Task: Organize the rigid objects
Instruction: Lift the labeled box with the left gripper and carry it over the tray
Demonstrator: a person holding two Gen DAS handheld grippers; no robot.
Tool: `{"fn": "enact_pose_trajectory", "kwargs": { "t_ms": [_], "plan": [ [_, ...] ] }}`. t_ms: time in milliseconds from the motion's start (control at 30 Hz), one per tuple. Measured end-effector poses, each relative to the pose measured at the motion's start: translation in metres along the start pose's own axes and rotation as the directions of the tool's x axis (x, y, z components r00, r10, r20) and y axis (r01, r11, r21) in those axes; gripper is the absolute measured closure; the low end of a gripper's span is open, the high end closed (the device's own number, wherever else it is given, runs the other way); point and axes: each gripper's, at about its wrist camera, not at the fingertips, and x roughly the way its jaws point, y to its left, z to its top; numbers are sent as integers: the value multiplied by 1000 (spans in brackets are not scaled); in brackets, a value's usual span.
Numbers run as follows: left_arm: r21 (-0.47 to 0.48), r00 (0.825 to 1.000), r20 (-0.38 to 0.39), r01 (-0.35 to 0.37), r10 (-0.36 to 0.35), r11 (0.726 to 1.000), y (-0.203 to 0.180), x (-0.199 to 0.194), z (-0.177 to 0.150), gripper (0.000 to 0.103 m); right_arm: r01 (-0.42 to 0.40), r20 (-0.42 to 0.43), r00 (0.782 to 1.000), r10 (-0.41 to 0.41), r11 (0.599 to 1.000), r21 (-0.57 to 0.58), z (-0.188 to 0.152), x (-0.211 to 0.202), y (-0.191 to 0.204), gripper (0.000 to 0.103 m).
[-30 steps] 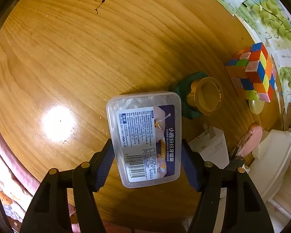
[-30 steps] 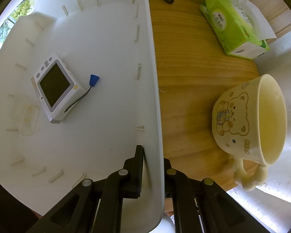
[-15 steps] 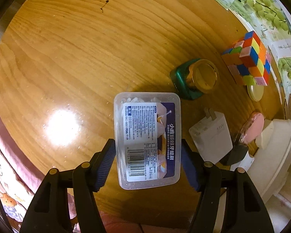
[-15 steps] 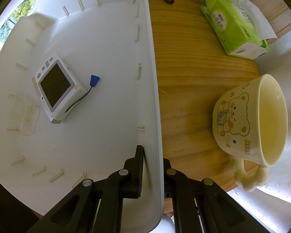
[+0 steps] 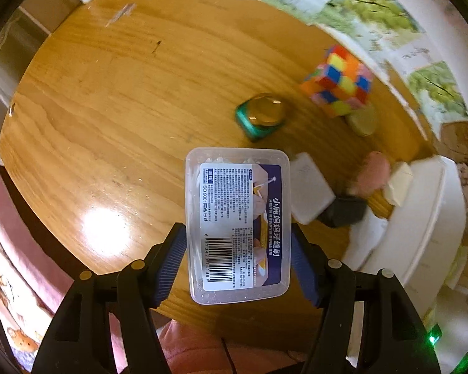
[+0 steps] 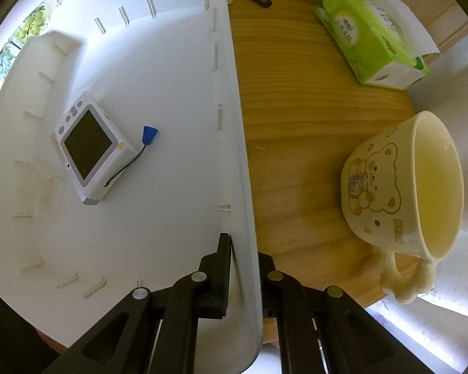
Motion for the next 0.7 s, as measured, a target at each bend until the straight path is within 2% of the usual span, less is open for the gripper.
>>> {"fn": "enact_pose_trajectory", "kwargs": {
  "t_ms": [233, 433, 700],
  "plan": [
    [71, 999, 25, 33, -34, 997, -16, -21, -14, 35, -14, 5, 1000, 14, 1000, -5, -3, 0, -3, 95],
    [152, 998, 35, 47, -53, 987, -47, -34, -26, 35, -32, 2, 999, 32, 999, -18, -5, 0, -3, 95],
    [294, 997, 39, 47, -61, 955, -103, -40, -42, 35, -62, 8, 998, 63, 995, -73, -10, -3, -2, 95]
  ]
}}
